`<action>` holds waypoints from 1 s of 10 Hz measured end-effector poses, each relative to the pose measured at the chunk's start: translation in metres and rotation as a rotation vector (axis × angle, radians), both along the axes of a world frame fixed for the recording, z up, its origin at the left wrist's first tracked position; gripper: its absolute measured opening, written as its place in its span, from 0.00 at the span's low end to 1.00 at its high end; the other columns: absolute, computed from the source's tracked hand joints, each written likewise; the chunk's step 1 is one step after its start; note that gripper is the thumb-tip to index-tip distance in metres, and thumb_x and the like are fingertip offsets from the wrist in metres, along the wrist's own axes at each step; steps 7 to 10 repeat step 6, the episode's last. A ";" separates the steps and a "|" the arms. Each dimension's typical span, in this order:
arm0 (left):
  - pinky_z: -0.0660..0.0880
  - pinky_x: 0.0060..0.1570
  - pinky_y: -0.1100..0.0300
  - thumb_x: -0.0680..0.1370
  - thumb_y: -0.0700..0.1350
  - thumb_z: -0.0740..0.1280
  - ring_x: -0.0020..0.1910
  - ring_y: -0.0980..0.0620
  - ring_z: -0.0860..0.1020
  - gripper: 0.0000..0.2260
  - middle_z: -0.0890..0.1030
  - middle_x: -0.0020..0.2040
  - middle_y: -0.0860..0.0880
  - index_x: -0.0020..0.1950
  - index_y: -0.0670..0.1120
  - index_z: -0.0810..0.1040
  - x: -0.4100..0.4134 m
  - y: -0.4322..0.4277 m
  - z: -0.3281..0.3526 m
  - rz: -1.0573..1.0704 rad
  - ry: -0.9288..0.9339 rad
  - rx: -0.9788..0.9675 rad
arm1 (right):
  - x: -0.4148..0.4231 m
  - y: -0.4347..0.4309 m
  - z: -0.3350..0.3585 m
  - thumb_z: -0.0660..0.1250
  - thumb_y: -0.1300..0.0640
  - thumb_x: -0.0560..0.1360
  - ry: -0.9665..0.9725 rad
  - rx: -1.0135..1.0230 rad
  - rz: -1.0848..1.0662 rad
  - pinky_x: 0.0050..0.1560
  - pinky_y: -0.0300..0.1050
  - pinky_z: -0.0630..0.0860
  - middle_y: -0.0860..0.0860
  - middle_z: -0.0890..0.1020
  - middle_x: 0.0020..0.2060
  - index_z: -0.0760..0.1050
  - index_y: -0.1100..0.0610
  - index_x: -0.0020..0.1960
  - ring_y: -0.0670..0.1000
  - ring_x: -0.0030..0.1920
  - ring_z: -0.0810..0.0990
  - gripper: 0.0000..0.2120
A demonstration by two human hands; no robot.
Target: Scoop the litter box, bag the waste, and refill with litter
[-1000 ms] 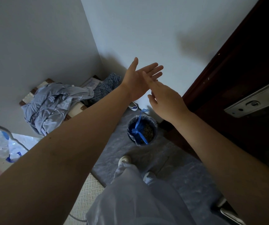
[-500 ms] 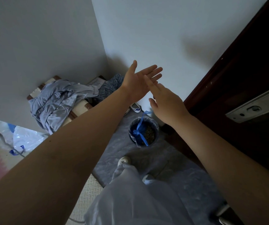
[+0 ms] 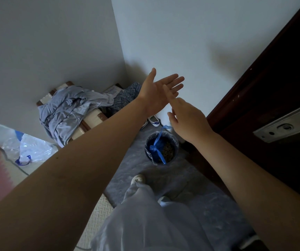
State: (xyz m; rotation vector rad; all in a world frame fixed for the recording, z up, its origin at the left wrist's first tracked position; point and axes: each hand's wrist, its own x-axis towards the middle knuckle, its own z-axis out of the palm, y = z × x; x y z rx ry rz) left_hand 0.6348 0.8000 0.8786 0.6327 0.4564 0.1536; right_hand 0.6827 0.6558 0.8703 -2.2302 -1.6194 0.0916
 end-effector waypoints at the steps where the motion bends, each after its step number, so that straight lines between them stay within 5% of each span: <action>1: 0.62 0.71 0.50 0.81 0.63 0.44 0.68 0.45 0.71 0.33 0.73 0.68 0.43 0.70 0.40 0.68 0.002 -0.001 0.004 -0.006 0.004 0.034 | -0.005 0.005 0.002 0.60 0.56 0.79 0.017 -0.036 0.021 0.37 0.41 0.68 0.50 0.72 0.44 0.46 0.51 0.79 0.47 0.39 0.73 0.34; 3: 0.64 0.70 0.51 0.81 0.63 0.45 0.68 0.46 0.72 0.32 0.74 0.68 0.44 0.72 0.40 0.67 0.003 0.014 0.006 -0.039 0.029 0.059 | -0.008 -0.018 -0.021 0.60 0.54 0.80 0.007 -0.195 -0.038 0.34 0.39 0.69 0.50 0.73 0.44 0.40 0.48 0.78 0.47 0.37 0.73 0.36; 6: 0.70 0.64 0.53 0.83 0.54 0.48 0.61 0.47 0.77 0.22 0.80 0.59 0.46 0.62 0.43 0.75 -0.014 0.051 0.018 -0.131 0.144 0.255 | -0.039 0.029 0.031 0.60 0.55 0.80 -0.014 0.008 -0.378 0.50 0.45 0.75 0.53 0.77 0.56 0.68 0.55 0.71 0.52 0.56 0.76 0.20; 10: 0.70 0.64 0.53 0.83 0.54 0.48 0.61 0.47 0.77 0.22 0.80 0.59 0.46 0.62 0.43 0.75 -0.014 0.051 0.018 -0.131 0.144 0.255 | -0.039 0.029 0.031 0.60 0.55 0.80 -0.014 0.008 -0.378 0.50 0.45 0.75 0.53 0.77 0.56 0.68 0.55 0.71 0.52 0.56 0.76 0.20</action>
